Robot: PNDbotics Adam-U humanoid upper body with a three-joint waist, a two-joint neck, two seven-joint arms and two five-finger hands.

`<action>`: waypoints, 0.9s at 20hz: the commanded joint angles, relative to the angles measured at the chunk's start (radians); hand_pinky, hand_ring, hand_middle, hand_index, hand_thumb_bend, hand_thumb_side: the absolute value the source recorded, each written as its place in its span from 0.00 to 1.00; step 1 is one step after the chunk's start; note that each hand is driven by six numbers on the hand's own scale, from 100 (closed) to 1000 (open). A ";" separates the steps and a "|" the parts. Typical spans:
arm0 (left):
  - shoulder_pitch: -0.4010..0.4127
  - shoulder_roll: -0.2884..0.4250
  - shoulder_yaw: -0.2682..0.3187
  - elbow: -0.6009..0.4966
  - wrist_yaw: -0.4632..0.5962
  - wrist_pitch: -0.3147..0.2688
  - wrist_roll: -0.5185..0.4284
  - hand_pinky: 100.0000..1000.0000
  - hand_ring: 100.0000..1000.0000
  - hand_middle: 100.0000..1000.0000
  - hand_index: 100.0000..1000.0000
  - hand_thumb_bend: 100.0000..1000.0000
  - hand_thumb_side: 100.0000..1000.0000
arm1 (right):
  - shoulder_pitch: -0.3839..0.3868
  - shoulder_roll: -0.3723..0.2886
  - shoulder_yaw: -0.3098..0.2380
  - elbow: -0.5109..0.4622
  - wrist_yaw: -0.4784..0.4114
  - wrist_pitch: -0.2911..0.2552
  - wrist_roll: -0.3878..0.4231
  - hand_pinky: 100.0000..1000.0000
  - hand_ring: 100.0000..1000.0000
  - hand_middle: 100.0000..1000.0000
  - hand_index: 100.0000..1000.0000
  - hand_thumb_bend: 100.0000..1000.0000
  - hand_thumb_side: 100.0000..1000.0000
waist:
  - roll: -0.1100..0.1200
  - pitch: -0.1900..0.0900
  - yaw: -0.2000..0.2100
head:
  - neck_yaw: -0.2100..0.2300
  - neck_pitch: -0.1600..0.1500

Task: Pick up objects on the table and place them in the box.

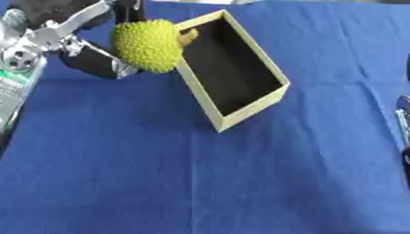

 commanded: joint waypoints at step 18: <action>-0.134 -0.263 0.067 0.353 -0.300 -0.137 0.112 0.54 0.39 0.40 0.45 0.39 0.00 | -0.053 0.018 0.013 -0.016 -0.039 -0.008 0.022 0.74 0.68 0.53 0.76 0.00 0.57 | -0.028 -0.025 -0.057 | 0.058 -0.024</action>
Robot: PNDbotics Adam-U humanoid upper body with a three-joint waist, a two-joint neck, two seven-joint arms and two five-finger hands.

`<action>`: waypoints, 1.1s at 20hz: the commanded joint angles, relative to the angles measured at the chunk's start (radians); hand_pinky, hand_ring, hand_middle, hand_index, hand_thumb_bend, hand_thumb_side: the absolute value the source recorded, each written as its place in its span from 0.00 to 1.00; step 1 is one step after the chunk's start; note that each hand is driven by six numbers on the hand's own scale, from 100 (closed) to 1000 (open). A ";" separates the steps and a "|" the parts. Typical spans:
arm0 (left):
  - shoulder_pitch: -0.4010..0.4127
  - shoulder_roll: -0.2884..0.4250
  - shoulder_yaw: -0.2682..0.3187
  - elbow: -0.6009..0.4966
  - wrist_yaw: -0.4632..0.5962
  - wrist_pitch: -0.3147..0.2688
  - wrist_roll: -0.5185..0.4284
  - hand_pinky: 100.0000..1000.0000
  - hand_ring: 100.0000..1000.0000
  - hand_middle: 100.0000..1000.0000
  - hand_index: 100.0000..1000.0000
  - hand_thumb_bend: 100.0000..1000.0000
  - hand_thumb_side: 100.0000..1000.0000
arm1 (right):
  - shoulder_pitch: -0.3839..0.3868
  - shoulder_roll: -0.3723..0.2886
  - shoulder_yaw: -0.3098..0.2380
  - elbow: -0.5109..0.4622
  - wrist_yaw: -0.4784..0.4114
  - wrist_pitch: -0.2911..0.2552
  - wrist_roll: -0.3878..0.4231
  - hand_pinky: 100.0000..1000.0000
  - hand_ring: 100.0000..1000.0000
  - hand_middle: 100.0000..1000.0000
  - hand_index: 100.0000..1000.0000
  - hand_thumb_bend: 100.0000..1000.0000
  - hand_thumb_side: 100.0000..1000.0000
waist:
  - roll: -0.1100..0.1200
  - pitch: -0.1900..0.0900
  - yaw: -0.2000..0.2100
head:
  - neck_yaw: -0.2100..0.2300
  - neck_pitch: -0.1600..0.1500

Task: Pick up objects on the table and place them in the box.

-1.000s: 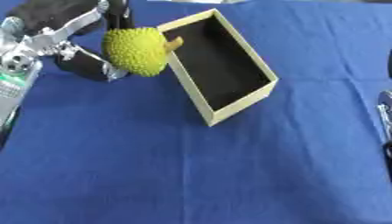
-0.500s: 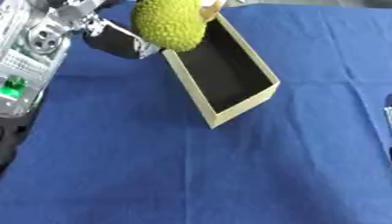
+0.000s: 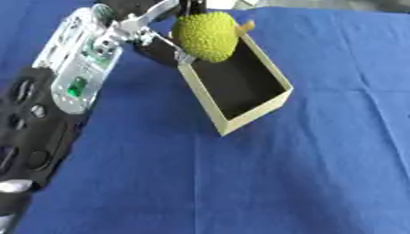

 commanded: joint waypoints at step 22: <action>-0.046 -0.109 0.128 0.272 -0.419 -0.041 0.245 0.56 0.43 0.50 0.50 0.62 0.00 | -0.040 0.015 0.018 -0.016 -0.041 -0.004 0.039 0.74 0.68 0.52 0.76 0.00 0.57 | -0.010 -0.011 -0.049 | 0.048 -0.008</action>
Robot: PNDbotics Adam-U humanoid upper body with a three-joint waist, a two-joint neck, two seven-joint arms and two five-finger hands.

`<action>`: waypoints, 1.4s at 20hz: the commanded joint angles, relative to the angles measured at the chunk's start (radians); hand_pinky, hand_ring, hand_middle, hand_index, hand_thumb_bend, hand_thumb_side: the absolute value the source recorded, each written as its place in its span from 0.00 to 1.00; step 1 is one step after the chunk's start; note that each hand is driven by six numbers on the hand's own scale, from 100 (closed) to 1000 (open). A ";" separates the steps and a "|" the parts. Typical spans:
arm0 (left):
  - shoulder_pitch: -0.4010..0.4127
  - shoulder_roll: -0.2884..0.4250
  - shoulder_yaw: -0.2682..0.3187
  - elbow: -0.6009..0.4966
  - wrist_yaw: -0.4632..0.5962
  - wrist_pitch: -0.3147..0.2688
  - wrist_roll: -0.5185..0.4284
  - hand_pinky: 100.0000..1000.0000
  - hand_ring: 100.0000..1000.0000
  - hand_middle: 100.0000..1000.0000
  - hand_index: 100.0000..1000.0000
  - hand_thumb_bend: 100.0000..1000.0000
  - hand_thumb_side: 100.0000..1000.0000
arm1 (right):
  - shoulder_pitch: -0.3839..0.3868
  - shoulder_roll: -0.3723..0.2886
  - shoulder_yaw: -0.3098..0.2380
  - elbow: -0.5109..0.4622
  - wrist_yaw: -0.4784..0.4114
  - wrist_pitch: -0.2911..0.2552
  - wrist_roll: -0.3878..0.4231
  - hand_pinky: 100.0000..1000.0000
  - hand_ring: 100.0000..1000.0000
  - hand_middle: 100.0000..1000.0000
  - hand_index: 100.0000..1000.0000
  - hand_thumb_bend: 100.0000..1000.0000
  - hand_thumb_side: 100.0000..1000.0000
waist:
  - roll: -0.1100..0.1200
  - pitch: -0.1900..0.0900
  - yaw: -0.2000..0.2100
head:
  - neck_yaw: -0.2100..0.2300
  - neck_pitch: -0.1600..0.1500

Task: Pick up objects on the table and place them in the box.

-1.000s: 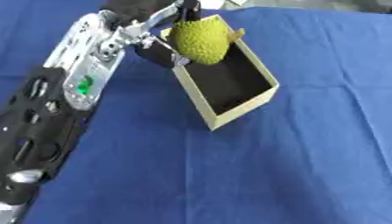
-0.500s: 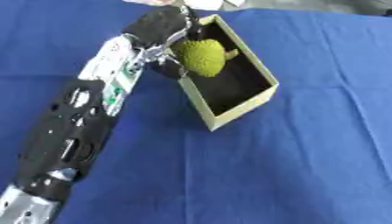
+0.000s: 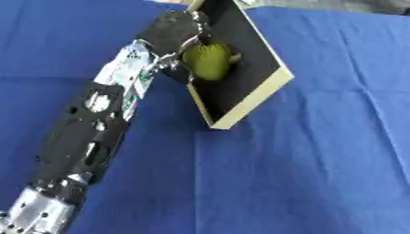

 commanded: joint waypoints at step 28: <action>-0.015 0.001 0.013 -0.217 0.188 0.038 -0.038 0.73 0.62 0.72 0.75 0.49 0.00 | -0.015 -0.016 0.000 -0.016 -0.023 -0.006 0.003 0.73 0.67 0.52 0.76 0.00 0.57 | 0.012 -0.031 -0.010 | -0.007 -0.003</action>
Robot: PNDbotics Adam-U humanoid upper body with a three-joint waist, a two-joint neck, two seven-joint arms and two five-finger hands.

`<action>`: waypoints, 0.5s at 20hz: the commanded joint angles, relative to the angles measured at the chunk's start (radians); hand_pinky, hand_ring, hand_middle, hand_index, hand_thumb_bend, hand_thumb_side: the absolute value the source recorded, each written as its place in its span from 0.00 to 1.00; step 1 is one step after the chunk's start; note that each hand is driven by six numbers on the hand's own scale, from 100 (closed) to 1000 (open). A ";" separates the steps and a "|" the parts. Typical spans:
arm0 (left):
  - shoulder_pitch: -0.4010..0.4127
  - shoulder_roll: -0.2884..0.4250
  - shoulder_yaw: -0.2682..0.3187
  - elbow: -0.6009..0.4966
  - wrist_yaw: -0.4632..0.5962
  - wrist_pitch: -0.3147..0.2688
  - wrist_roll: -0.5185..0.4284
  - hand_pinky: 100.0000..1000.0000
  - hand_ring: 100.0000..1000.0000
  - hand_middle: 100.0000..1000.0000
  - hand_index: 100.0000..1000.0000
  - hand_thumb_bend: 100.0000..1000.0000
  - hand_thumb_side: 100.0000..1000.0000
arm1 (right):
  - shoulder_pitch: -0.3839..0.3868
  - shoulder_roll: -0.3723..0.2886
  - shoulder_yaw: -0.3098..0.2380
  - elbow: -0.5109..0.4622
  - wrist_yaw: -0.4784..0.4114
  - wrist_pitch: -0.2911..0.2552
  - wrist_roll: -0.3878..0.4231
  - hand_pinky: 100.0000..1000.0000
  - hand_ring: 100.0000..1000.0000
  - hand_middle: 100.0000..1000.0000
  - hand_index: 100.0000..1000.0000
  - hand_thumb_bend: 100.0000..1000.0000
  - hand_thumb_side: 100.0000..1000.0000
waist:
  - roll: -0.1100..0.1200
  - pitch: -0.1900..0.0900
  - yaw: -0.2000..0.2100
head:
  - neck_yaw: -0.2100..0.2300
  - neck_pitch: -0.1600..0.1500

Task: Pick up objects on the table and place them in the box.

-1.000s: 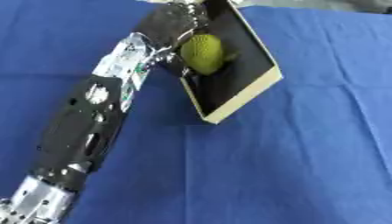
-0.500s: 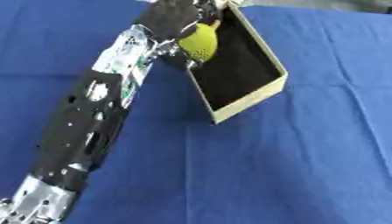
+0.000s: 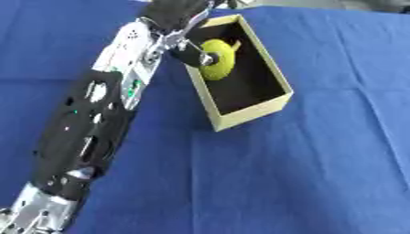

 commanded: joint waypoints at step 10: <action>0.032 0.105 0.075 -0.209 0.190 0.051 0.133 0.73 0.57 0.68 0.69 0.18 0.00 | 0.000 -0.037 -0.039 -0.016 0.009 -0.015 -0.042 0.73 0.67 0.53 0.76 0.00 0.57 | 0.012 -0.030 0.031 | -0.042 0.007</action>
